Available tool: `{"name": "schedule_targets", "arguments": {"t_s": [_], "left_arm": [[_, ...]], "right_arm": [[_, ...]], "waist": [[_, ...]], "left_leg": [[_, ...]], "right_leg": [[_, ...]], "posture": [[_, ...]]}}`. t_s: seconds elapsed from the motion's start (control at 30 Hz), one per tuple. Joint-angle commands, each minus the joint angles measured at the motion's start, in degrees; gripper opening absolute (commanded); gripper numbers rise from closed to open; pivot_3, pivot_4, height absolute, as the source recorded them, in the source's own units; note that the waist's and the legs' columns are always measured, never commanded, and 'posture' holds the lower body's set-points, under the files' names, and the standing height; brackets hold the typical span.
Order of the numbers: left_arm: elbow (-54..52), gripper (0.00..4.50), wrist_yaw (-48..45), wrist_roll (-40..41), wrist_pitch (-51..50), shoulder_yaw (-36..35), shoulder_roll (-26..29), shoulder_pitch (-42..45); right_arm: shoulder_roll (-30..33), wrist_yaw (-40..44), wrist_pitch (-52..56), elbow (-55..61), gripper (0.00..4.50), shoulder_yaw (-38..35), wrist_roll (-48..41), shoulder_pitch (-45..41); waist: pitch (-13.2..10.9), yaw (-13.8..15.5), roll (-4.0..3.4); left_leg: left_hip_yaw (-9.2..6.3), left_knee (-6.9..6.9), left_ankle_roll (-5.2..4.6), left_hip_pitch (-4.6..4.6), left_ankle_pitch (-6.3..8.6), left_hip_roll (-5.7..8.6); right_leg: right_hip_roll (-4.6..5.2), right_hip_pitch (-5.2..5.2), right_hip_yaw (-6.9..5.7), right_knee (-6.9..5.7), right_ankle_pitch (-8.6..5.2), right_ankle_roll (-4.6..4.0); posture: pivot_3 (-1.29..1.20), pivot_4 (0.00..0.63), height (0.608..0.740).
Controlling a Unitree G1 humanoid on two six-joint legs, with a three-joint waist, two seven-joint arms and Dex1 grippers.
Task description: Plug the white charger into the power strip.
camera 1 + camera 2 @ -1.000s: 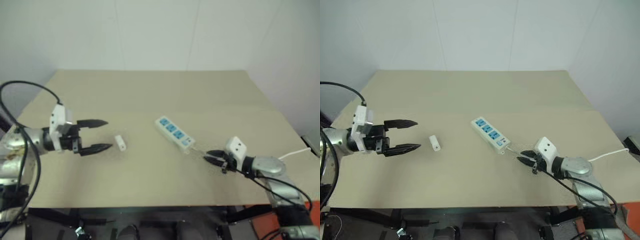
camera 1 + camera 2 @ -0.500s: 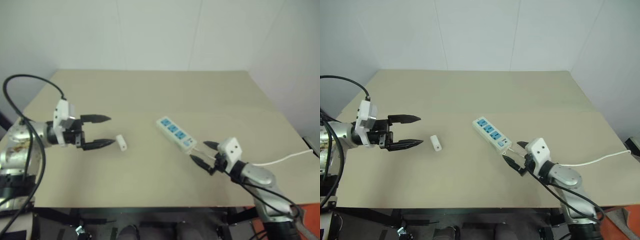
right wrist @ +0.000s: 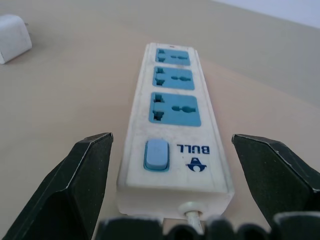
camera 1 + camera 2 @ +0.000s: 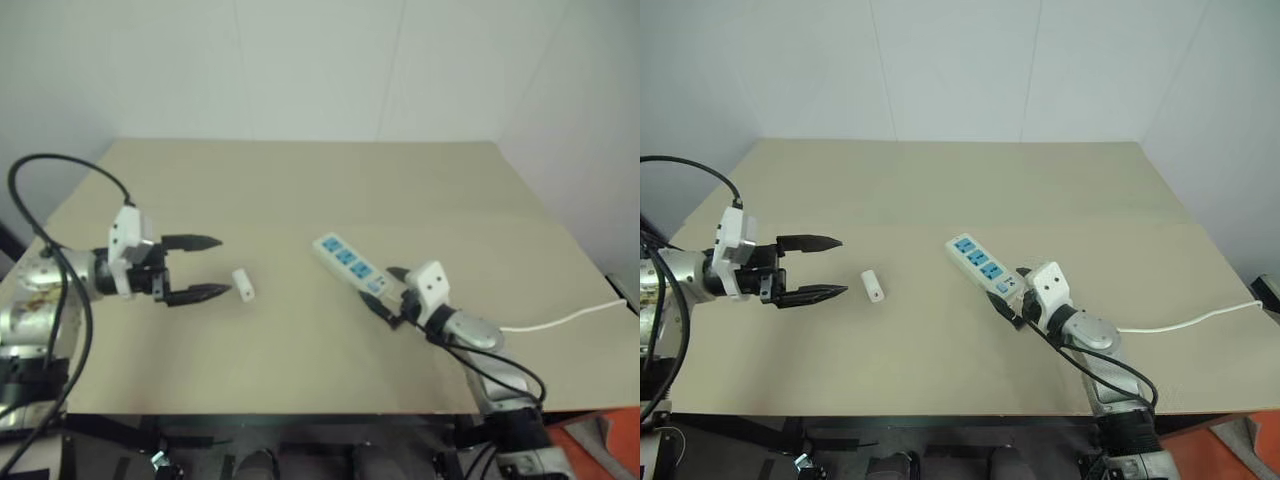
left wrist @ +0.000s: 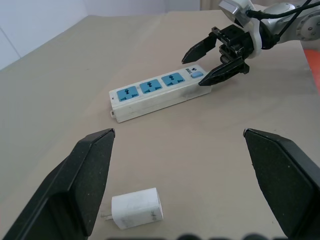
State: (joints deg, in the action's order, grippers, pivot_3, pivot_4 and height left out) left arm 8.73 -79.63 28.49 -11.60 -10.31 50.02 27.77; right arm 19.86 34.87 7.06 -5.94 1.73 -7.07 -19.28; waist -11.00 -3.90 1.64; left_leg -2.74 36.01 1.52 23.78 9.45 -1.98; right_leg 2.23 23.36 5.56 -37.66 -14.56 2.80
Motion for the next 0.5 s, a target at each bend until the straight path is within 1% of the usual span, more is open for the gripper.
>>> {"name": "schedule_targets", "arguments": {"t_s": [0.03, 0.3, 0.5], "left_arm": [[-1.93, 4.50, 0.04, 0.72, -0.32, -1.69, 1.58, -0.06], [-1.42, 4.50, 0.13, 0.82, -0.23, -1.27, 1.29, 1.13], [-0.90, 4.50, 0.51, 0.37, 0.28, -0.74, 0.62, 1.58]], "right_arm": [[-0.69, -0.37, -2.57, -2.84, 4.46, -0.77, -0.56, -1.75], [-2.40, 1.09, -4.84, -7.18, 4.46, -2.15, -3.64, -1.59], [-3.21, 1.50, -6.24, -10.29, 4.46, -2.24, -4.22, -2.05]], "waist": [[0.00, -0.01, 0.00], [0.00, -0.04, 0.00], [0.00, -0.09, 0.00]], "left_leg": [[0.00, 0.00, 0.00, -0.01, 0.00, 0.00], [0.00, 0.00, 0.00, -0.01, 0.00, 0.00], [0.00, 0.00, 0.00, -0.02, 0.00, 0.00]], "right_leg": [[0.00, 0.00, 0.00, 0.00, 0.00, 0.00], [0.00, -0.01, 0.01, 0.00, 0.00, 0.00], [-0.01, -0.01, 0.01, 0.00, 0.00, 0.01]], "posture": [[0.00, 0.150, 0.740], [0.00, 0.150, 0.740], [0.00, 0.150, 0.740]]}}
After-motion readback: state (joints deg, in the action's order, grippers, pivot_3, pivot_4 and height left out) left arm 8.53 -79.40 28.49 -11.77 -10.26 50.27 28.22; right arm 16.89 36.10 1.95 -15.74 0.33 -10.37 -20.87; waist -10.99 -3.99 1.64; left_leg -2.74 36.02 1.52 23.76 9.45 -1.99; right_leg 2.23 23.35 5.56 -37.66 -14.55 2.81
